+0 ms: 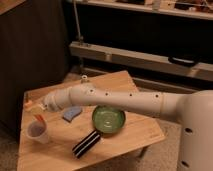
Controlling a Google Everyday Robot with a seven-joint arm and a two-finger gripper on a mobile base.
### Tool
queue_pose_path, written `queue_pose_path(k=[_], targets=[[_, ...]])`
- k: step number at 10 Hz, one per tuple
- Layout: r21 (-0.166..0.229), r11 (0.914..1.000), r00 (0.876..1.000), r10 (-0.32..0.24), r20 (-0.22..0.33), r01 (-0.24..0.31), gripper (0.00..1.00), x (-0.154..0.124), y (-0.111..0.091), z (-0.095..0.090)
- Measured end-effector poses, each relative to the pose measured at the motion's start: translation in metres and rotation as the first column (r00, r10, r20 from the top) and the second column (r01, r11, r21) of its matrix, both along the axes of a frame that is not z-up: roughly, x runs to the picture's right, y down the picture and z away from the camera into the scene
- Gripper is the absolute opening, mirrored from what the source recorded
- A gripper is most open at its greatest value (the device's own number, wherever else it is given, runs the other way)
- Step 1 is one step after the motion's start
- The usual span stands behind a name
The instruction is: Place the pepper in the ceramic cup
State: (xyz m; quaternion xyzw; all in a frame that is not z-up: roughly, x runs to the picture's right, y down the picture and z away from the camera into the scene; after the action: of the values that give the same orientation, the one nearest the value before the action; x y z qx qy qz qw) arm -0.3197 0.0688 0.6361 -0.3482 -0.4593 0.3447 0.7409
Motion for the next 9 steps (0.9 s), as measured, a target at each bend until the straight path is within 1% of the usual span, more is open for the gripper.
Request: queue_pose_path(k=[3,6,7,9], targets=[[0.001,1.0000,1.000,-0.004,-0.005,0.004,0.10,-0.009,0.007,0.004],[-0.006,1.0000,1.000,-0.006,-0.001,0.006,0.10,-0.016,0.015,0.006],[-0.010,0.9999,1.000,-0.005,-0.004,0.005,0.13,-0.017,0.017,0.007],[-0.019,0.9998,1.000,-0.001,-0.008,0.001,0.35,-0.021,0.021,0.009]])
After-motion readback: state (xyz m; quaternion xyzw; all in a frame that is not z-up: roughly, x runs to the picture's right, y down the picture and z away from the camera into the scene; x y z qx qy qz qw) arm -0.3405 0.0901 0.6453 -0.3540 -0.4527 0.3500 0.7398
